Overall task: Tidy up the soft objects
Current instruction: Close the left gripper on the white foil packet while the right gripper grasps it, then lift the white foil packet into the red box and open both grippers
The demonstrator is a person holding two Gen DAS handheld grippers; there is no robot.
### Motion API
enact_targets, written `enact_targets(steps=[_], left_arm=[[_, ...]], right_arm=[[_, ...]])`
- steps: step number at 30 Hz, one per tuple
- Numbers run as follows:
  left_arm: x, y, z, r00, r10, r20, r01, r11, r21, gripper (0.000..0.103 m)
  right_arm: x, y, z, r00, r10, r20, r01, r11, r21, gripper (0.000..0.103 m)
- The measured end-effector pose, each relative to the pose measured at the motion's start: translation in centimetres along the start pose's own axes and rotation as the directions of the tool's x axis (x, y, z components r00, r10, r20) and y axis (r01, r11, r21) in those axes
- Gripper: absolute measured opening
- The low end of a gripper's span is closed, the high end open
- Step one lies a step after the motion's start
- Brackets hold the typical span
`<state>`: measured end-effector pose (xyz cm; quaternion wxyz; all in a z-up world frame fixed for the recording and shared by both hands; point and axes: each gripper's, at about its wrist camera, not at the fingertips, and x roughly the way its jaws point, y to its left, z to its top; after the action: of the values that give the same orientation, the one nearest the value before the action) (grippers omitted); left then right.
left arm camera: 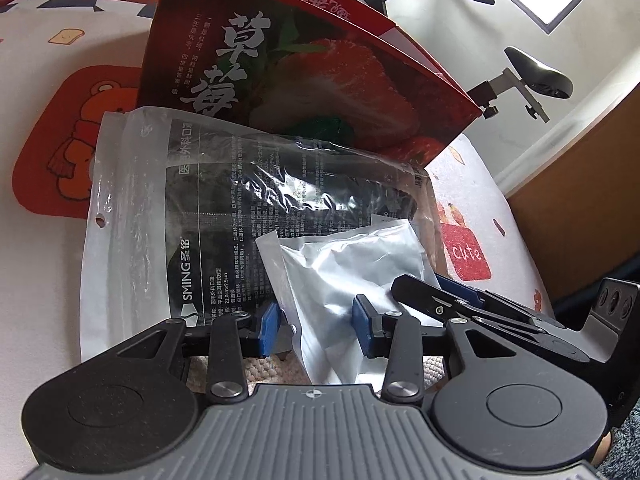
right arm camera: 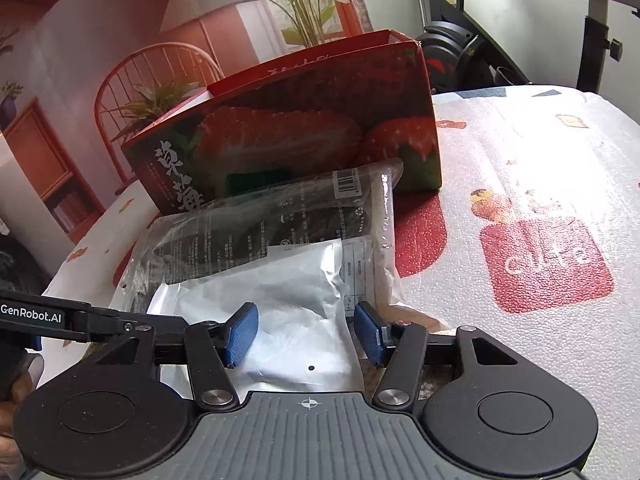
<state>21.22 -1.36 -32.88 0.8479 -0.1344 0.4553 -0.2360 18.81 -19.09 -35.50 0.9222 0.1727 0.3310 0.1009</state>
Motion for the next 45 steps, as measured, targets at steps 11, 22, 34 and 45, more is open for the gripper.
enact_targets(steps=[11,22,34,45], left_arm=[[-1.1,0.1,-0.1,0.999,0.033,0.009,-0.033,0.999,0.006,0.032],[-1.6,-1.6,0.4,0.997,0.069,0.029,-0.072,0.993,0.097,0.024],[-4.4,-1.0,1.7,0.995,0.016,0.099,-0.021,0.998,0.058,0.024],[-7.6,-2.8,5.9,0.978,-0.031,0.207,0.008,0.994,0.111,0.024]], right_arm=[[0.0,0.2,-0.1,0.998,0.048,-0.037,-0.047,0.999,0.017,0.055],[-0.5,0.8,1.0,0.995,0.083,-0.061,-0.082,0.996,0.018,0.044],[-2.9,2.5,3.3,0.995,0.103,0.010,-0.103,0.994,-0.036,0.036],[-5.0,3.8,7.4,0.986,0.136,0.093,-0.127,0.987,-0.098,0.036]])
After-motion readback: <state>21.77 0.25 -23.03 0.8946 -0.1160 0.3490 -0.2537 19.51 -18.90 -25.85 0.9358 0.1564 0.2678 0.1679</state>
